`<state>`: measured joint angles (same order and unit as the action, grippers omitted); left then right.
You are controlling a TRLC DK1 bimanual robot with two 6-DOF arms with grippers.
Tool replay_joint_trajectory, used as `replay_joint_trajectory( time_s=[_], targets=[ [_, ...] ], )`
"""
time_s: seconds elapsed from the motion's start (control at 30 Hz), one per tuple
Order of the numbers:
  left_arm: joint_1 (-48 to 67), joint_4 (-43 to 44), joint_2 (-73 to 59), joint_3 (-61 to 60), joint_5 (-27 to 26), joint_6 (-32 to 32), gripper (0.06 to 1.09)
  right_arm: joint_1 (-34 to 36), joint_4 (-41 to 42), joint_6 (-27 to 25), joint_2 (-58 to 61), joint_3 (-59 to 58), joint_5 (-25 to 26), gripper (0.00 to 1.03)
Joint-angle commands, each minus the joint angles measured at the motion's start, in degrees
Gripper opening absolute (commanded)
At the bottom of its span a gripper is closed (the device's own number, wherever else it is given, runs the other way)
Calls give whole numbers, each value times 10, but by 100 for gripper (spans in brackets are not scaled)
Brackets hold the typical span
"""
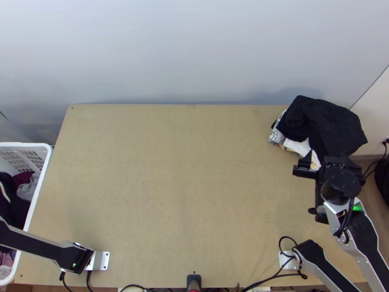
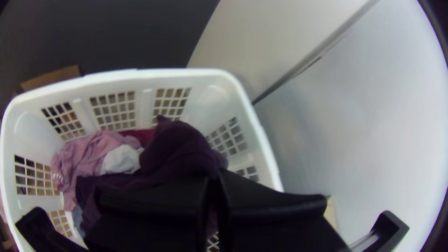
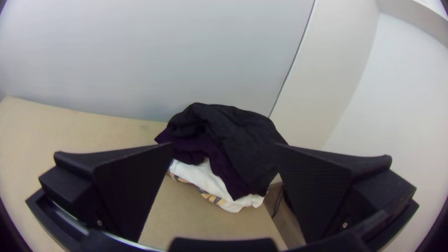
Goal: Fold the t-shirt
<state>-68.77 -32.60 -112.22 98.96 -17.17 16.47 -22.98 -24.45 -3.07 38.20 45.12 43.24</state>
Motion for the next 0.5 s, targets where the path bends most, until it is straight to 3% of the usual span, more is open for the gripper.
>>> replay_joint_trajectory(
  time_s=[0.0,0.2,0.33,0.4,0.47],
  targets=[
    [32,-4,165,10,-73,15,10,0,-2,-11,0,21,0,98],
    [115,-21,315,11,-121,10,10,3,4,-27,-1,47,2,98],
    [239,-51,406,-7,-123,10,10,9,22,-52,4,67,2,98],
    [312,-55,444,-29,-116,14,10,17,23,-54,9,79,2,98],
    [417,-60,466,-46,-67,18,10,19,23,-55,10,86,2,98]
  ],
)
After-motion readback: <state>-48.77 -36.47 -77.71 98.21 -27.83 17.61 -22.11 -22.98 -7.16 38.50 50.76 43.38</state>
